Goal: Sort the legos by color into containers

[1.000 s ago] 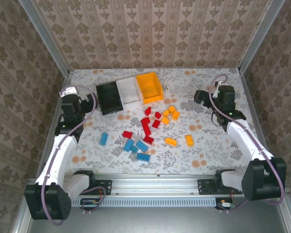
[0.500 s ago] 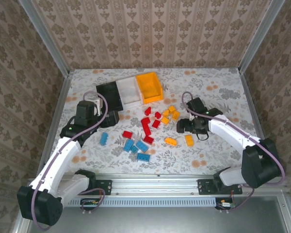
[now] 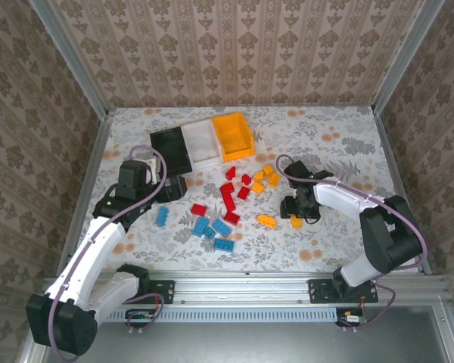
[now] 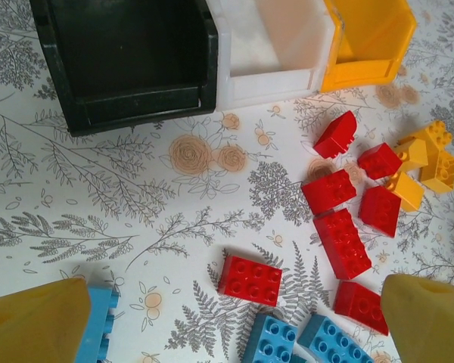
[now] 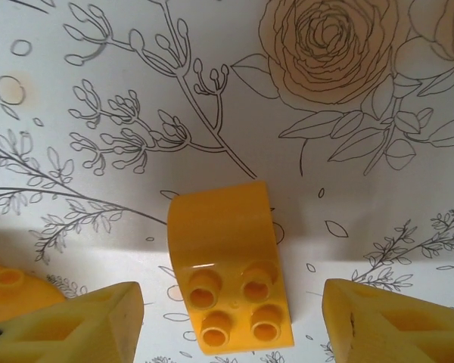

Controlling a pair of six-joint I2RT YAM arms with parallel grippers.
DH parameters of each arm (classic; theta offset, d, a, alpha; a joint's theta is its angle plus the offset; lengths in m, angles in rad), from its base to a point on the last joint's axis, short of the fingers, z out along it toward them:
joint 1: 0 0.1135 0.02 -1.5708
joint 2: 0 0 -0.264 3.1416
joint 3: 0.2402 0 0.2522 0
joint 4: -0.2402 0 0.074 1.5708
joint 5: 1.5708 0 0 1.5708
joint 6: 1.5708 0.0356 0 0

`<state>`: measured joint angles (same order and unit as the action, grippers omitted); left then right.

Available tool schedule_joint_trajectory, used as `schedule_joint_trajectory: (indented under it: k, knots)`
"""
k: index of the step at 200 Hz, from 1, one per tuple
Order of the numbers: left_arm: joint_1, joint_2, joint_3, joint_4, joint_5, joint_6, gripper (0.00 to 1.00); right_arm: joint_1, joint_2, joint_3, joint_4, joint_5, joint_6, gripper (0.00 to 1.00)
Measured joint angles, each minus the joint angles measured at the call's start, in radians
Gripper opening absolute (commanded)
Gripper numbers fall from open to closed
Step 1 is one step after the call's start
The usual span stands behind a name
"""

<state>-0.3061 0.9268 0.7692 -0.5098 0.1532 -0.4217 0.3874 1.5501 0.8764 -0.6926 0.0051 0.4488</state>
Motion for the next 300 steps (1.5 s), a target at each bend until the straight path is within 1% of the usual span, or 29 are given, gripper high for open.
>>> schedule_joint_trajectory:
  k: [16, 56, 79, 102, 140, 163, 192, 212, 244, 272, 300]
  knots:
    - [0.0, 0.0, -0.007, 0.0, 0.002, -0.004, 1.0, 0.0, 0.018, 0.0, 0.005, 0.004, 0.0, 0.62]
    - [0.002, 0.0, -0.011, 0.0, 0.002, -0.005, 1.0, 0.0, 0.051, -0.001, 0.012, 0.015, -0.002, 0.52]
    - [0.01, 0.0, -0.016, 0.0, 0.008, -0.005, 1.0, 0.0, 0.056, -0.001, 0.012, 0.023, 0.0, 0.44]
    - [0.02, -0.001, -0.021, 0.0, 0.016, -0.005, 1.0, 0.0, 0.056, -0.001, 0.015, 0.029, 0.0, 0.35]
    - [0.04, -0.007, -0.024, 0.001, 0.039, -0.007, 1.0, 0.0, 0.047, 0.009, 0.01, 0.033, 0.001, 0.34]
    - [0.057, -0.013, -0.024, 0.001, 0.061, -0.014, 1.0, 0.0, 0.018, 0.066, -0.008, 0.019, 0.003, 0.34]
    - [0.08, -0.024, -0.024, 0.002, 0.09, -0.022, 1.0, 0.001, 0.014, 0.241, -0.003, -0.072, 0.021, 0.34]
    - [0.099, -0.033, -0.025, 0.002, 0.111, -0.024, 1.0, 0.006, 0.08, 0.417, 0.019, -0.152, 0.04, 0.33]
    - [0.128, -0.055, -0.03, 0.0, 0.14, -0.024, 1.0, 0.029, 0.308, 0.745, 0.06, -0.222, 0.054, 0.34]
    - [0.142, -0.072, -0.034, -0.003, 0.157, -0.024, 1.0, 0.039, 0.536, 1.023, 0.063, -0.245, 0.056, 0.34]
    - [0.154, -0.073, -0.047, -0.012, 0.17, -0.024, 1.0, 0.043, 0.714, 1.208, 0.057, -0.243, 0.055, 0.34]
